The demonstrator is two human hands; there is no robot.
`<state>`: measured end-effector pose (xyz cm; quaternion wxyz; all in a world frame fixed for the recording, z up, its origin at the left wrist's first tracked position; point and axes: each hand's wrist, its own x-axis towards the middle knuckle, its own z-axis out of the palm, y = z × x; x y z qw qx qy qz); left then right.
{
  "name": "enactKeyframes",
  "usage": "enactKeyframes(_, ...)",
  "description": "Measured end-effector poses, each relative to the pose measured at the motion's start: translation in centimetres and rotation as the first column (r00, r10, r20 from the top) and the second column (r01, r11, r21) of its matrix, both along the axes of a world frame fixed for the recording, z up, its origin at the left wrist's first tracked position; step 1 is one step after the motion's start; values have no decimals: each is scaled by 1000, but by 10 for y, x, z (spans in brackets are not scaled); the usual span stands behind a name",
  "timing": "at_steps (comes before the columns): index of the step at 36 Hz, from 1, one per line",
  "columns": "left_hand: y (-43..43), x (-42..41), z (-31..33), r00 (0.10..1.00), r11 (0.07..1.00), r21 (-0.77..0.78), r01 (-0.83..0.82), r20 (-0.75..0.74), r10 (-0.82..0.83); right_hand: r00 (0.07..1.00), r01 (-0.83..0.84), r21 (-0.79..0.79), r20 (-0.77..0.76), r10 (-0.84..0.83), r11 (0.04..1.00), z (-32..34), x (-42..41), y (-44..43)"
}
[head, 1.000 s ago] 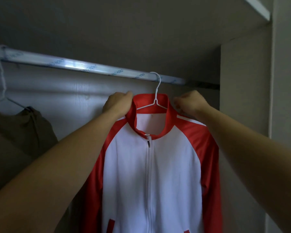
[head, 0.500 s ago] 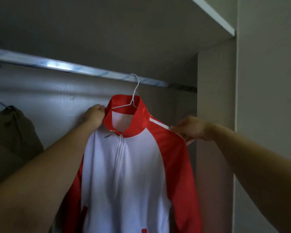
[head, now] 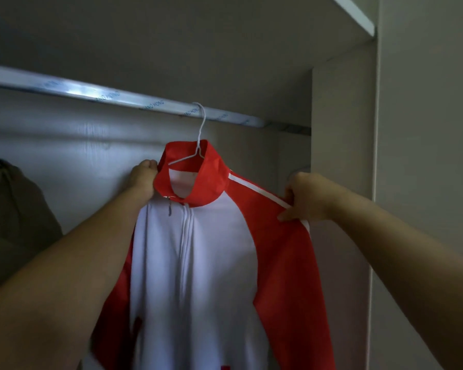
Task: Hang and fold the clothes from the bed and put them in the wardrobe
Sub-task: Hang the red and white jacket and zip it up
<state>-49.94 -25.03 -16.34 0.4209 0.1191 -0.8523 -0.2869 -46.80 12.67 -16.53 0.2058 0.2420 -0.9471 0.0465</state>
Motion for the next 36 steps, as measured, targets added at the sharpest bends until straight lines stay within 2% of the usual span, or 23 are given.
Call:
enactKeyframes(2,2,-2,-2,1000,1000,19,16,-9,-16,999,16,20,32,-16,1000,-3,0,-1)
enactKeyframes(5,4,-3,-4,999,998,37,49,-21,-48,985,21,13,169,-23,1000,-10,2,-3)
enactKeyframes(8,5,-5,-7,994,990,109,93,-64,-87,976,-21,-93,216,40,995,-15,1,-8)
enactKeyframes(13,11,-6,-9,982,948,266,174,-112,-149,973,-195,-354,46,225,915,-14,1,-22)
enactKeyframes(17,13,-6,-10,968,907,347,241,-157,-197,951,-307,-345,-130,279,887,-17,-2,-33)
enactKeyframes(19,16,-5,-9,959,891,370,264,-197,-202,946,-323,-344,-156,285,882,-16,-1,-37)
enactKeyframes(24,24,5,3,959,889,375,262,-201,-198,945,-325,-336,-140,294,884,-12,2,-45)
enactKeyframes(30,37,15,8,950,927,260,269,-227,-212,954,-298,-314,-122,273,901,-7,13,-54)
enactKeyframes(33,44,22,11,964,960,164,225,-177,-196,958,-287,-281,-92,272,916,-4,23,-58)
enactKeyframes(36,51,34,15,984,977,144,155,-107,-140,969,-245,-236,-90,230,940,1,33,-63)
